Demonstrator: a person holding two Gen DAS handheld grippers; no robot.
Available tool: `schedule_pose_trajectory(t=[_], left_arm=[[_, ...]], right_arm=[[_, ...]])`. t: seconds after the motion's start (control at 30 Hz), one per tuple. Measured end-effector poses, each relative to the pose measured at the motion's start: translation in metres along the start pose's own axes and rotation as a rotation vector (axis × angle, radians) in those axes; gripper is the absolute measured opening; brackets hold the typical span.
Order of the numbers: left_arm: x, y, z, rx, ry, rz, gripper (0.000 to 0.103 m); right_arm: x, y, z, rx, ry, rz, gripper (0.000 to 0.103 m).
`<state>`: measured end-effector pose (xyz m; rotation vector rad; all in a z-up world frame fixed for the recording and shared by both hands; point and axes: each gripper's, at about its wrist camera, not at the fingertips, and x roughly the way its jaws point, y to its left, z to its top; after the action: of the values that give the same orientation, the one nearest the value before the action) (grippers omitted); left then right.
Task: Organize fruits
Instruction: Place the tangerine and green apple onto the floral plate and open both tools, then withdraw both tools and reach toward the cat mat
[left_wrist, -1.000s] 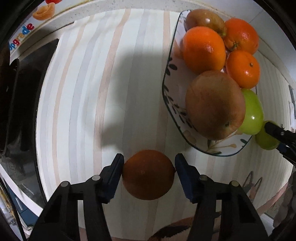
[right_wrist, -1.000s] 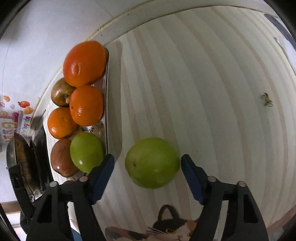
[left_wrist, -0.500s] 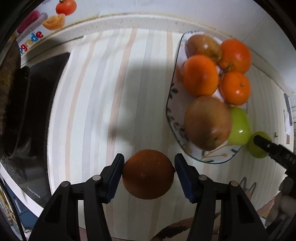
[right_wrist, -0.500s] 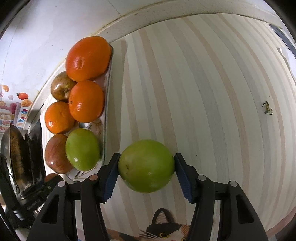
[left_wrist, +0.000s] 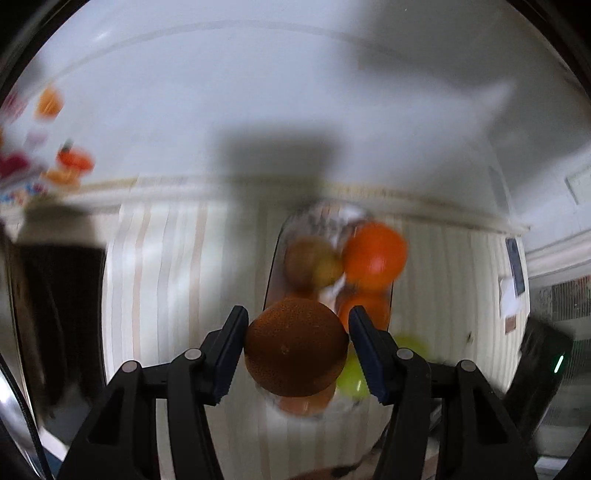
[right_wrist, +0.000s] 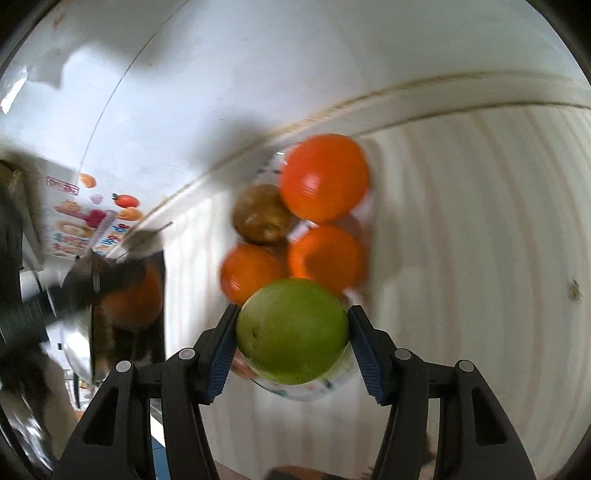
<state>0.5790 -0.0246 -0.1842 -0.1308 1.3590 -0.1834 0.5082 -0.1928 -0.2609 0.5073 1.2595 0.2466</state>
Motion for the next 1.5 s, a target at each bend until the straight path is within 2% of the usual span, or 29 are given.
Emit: schedule_pose_trajectory(t=[0.1,0.23,0.43,0.63,0.73,0.77,0.8,0.87,0.93,1.0,1.2,1.3,1.5], left_arm=[[0.015,-0.005,0.033,0.009,0.023,-0.013,0.054],[0.045,-0.011,0.052,0.026,0.065,-0.024,0.054],[0.084,-0.019,0.065,0.015,0.126,-0.049,0.055],[0.103,-0.031,0.079,0.051,0.133,-0.022,0.054],[0.104,-0.033,0.079,0.033,0.133,-0.033,0.054],[0.104,-0.034,0.079,0.041,0.139,-0.033,0.056],[0.101,-0.035,0.078,0.054,0.132,-0.031,0.066],[0.095,-0.032,0.077,0.059,0.115,0.006,0.075],[0.086,-0.023,0.074,0.04,0.096,-0.005,0.076],[0.078,-0.016,0.069,0.033,0.081,0.008,0.083],[0.041,0.0,0.034,0.059,-0.005,0.091,0.083],[0.019,0.006,0.007,0.062,-0.051,0.113,0.083],[-0.02,0.007,-0.044,0.061,-0.12,0.136,0.083]], right_arm=[[0.014,0.009,0.013,0.002,0.016,0.012,0.061],[0.023,0.012,0.018,-0.002,0.028,0.001,0.061],[0.032,0.002,0.021,0.022,0.038,-0.022,0.061],[0.033,0.001,0.023,0.028,0.033,-0.031,0.061],[0.032,0.002,0.024,0.037,0.046,-0.033,0.063],[0.031,0.002,0.025,0.039,0.049,-0.026,0.066],[0.028,0.002,0.025,0.041,0.048,-0.028,0.076],[0.021,0.003,0.026,0.047,0.041,-0.047,0.084],[0.01,0.001,0.027,0.053,0.028,-0.025,0.09],[-0.004,-0.002,0.029,0.052,0.005,-0.048,0.093],[-0.04,0.001,0.03,-0.033,-0.054,-0.272,0.098],[-0.052,0.005,0.024,-0.07,-0.07,-0.347,0.098],[-0.074,0.012,-0.001,-0.091,-0.096,-0.364,0.098]])
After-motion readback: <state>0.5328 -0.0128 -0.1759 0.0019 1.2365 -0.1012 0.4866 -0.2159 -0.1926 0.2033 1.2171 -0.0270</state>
